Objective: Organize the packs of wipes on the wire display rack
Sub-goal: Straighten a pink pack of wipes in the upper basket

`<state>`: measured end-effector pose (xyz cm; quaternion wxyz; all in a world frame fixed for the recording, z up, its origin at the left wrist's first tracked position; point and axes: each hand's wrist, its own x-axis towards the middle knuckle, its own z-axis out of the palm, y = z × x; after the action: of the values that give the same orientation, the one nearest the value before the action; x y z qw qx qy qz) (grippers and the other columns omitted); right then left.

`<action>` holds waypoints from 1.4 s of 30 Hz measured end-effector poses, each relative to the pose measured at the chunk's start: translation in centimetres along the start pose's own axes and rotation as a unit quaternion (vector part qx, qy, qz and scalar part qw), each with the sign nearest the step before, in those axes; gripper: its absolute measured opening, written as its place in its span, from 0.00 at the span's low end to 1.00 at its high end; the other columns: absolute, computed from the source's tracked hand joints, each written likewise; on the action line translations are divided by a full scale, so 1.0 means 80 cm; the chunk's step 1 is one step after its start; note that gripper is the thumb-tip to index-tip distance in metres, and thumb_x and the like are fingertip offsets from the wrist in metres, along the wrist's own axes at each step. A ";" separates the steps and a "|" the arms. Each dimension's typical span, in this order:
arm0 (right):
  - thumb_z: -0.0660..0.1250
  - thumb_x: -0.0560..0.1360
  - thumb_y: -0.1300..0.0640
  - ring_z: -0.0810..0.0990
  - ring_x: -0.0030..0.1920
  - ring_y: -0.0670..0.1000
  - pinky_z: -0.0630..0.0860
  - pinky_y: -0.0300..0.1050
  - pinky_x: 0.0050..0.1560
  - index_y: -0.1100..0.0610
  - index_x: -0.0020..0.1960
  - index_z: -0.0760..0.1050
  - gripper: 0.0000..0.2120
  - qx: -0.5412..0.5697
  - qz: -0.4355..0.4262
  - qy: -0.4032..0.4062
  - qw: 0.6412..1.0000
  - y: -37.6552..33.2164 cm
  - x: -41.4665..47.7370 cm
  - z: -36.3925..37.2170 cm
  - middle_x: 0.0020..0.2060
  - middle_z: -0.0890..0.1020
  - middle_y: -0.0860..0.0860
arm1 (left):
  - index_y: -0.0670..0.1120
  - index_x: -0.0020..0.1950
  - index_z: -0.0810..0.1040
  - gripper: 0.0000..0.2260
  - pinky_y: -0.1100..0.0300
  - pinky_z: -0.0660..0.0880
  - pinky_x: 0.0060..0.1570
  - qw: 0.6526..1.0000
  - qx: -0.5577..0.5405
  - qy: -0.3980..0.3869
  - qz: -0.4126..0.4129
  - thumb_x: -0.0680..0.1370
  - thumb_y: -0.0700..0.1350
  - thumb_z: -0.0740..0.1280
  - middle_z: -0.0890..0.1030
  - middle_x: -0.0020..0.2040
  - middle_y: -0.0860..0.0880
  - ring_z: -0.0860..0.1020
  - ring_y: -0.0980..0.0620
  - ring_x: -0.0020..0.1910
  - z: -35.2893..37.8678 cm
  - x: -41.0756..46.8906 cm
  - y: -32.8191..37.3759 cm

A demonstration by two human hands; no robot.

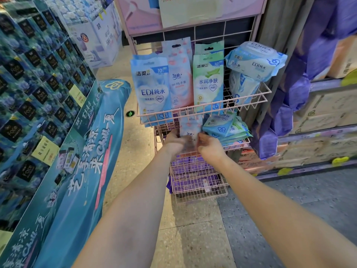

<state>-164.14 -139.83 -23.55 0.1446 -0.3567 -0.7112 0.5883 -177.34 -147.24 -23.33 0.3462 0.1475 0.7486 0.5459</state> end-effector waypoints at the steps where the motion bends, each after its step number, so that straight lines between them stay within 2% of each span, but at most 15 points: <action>1: 0.62 0.78 0.72 0.80 0.63 0.52 0.76 0.40 0.60 0.58 0.77 0.68 0.29 0.001 -0.006 0.003 1.000 0.000 -0.001 0.001 0.66 0.80 0.52 | 0.47 0.68 0.75 0.19 0.42 0.78 0.66 1.000 -0.006 0.012 0.005 0.78 0.39 0.74 0.83 0.65 0.44 0.82 0.43 0.62 0.002 -0.001 0.000; 4: 0.60 0.77 0.73 0.82 0.60 0.54 0.80 0.43 0.58 0.56 0.78 0.68 0.31 0.015 -0.023 0.003 1.000 -0.004 0.000 0.004 0.64 0.82 0.53 | 0.46 0.72 0.73 0.24 0.44 0.81 0.61 0.997 -0.061 0.037 0.011 0.78 0.39 0.74 0.82 0.65 0.46 0.83 0.45 0.58 0.002 -0.004 0.006; 7: 0.60 0.76 0.73 0.83 0.59 0.55 0.81 0.46 0.57 0.55 0.78 0.68 0.32 0.023 -0.027 0.011 0.999 -0.009 0.001 0.010 0.63 0.81 0.53 | 0.46 0.72 0.73 0.26 0.59 0.83 0.43 0.996 -0.060 0.055 0.043 0.77 0.40 0.76 0.82 0.58 0.48 0.84 0.53 0.49 -0.011 -0.009 0.012; 10: 0.66 0.77 0.68 0.82 0.60 0.52 0.80 0.45 0.60 0.55 0.76 0.72 0.28 0.034 -0.048 0.044 0.997 -0.011 -0.002 0.020 0.65 0.81 0.52 | 0.47 0.66 0.74 0.22 0.51 0.84 0.51 0.993 -0.071 0.067 0.062 0.75 0.41 0.78 0.84 0.59 0.47 0.86 0.49 0.51 -0.025 -0.015 0.011; 14: 0.74 0.76 0.58 0.82 0.62 0.52 0.79 0.51 0.64 0.52 0.77 0.70 0.31 0.072 -0.062 0.062 0.994 -0.023 -0.007 0.033 0.63 0.82 0.52 | 0.49 0.55 0.78 0.16 0.66 0.80 0.33 0.987 -0.100 0.092 0.081 0.72 0.41 0.81 0.86 0.50 0.50 0.86 0.61 0.37 -0.036 -0.026 0.018; 17: 0.75 0.75 0.47 0.79 0.65 0.52 0.76 0.51 0.67 0.52 0.77 0.69 0.34 0.079 -0.057 0.079 0.992 -0.031 -0.014 0.042 0.66 0.80 0.52 | 0.47 0.60 0.78 0.21 0.60 0.83 0.41 0.989 -0.097 0.063 0.088 0.71 0.42 0.82 0.87 0.54 0.48 0.87 0.57 0.45 -0.047 -0.036 0.016; 20: 0.72 0.77 0.45 0.81 0.52 0.51 0.77 0.47 0.53 0.51 0.65 0.76 0.19 0.062 -0.055 0.063 0.995 -0.028 -0.028 0.047 0.49 0.82 0.46 | 0.47 0.65 0.77 0.27 0.49 0.84 0.52 0.994 -0.080 0.031 0.069 0.70 0.45 0.83 0.87 0.57 0.47 0.87 0.47 0.51 -0.058 -0.052 0.008; 22: 0.69 0.79 0.46 0.79 0.48 0.45 0.74 0.40 0.48 0.50 0.62 0.76 0.15 0.063 -0.077 0.048 0.994 -0.023 -0.043 0.046 0.45 0.79 0.40 | 0.49 0.67 0.74 0.31 0.51 0.84 0.44 0.996 -0.062 0.010 0.055 0.69 0.47 0.83 0.86 0.57 0.46 0.87 0.47 0.47 -0.063 -0.064 0.005; 24: 0.67 0.81 0.49 0.82 0.53 0.43 0.77 0.32 0.46 0.50 0.70 0.73 0.19 0.091 -0.095 0.024 0.991 -0.021 -0.059 0.044 0.54 0.83 0.43 | 0.50 0.67 0.72 0.31 0.52 0.82 0.37 0.998 -0.053 -0.007 0.041 0.69 0.48 0.83 0.87 0.56 0.46 0.88 0.46 0.44 -0.064 -0.077 0.003; 28: 0.64 0.84 0.55 0.83 0.62 0.48 0.82 0.48 0.59 0.45 0.77 0.66 0.23 0.137 -0.123 0.003 0.983 -0.019 -0.088 0.040 0.64 0.82 0.49 | 0.52 0.63 0.73 0.28 0.55 0.83 0.37 0.997 -0.051 -0.022 0.058 0.69 0.46 0.83 0.85 0.58 0.49 0.88 0.50 0.48 -0.054 -0.104 -0.003; 31: 0.63 0.84 0.58 0.83 0.62 0.47 0.82 0.49 0.60 0.46 0.77 0.67 0.23 0.155 -0.134 0.013 0.979 -0.016 -0.107 0.035 0.65 0.82 0.47 | 0.49 0.70 0.70 0.36 0.52 0.85 0.41 0.998 -0.030 -0.021 0.057 0.68 0.49 0.84 0.83 0.61 0.48 0.86 0.47 0.52 -0.045 -0.124 -0.006; 33: 0.64 0.83 0.58 0.83 0.61 0.44 0.83 0.47 0.58 0.44 0.75 0.69 0.22 0.156 -0.141 0.028 0.977 -0.018 -0.120 0.031 0.63 0.83 0.44 | 0.50 0.68 0.70 0.36 0.50 0.85 0.44 0.997 -0.014 -0.018 0.069 0.66 0.51 0.84 0.82 0.61 0.49 0.86 0.48 0.53 -0.042 -0.134 -0.006; 37: 0.67 0.81 0.57 0.83 0.59 0.41 0.83 0.38 0.52 0.30 0.67 0.72 0.24 0.176 -0.156 0.059 0.970 -0.038 -0.147 0.020 0.60 0.83 0.37 | 0.52 0.62 0.72 0.35 0.47 0.85 0.49 0.992 0.001 -0.028 0.121 0.62 0.55 0.85 0.84 0.59 0.48 0.86 0.50 0.51 -0.044 -0.152 0.013; 40: 0.72 0.77 0.53 0.83 0.61 0.45 0.83 0.43 0.54 0.31 0.70 0.72 0.26 0.201 -0.167 0.075 0.962 -0.048 -0.158 0.006 0.63 0.83 0.42 | 0.51 0.63 0.74 0.39 0.49 0.84 0.53 0.985 0.024 -0.039 0.166 0.58 0.60 0.85 0.84 0.59 0.51 0.85 0.52 0.54 -0.048 -0.166 0.035; 42: 0.73 0.75 0.49 0.83 0.61 0.45 0.83 0.42 0.53 0.29 0.69 0.72 0.27 0.211 -0.181 0.070 0.958 -0.062 -0.162 -0.003 0.63 0.83 0.43 | 0.52 0.61 0.74 0.37 0.51 0.83 0.54 0.980 0.035 -0.042 0.193 0.58 0.61 0.85 0.84 0.58 0.51 0.84 0.52 0.55 -0.052 -0.173 0.054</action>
<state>-156.53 -148.69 -16.02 0.3699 -0.2235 -0.6115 0.6628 -170.96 -156.95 -13.73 0.2600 0.3238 0.7095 0.5694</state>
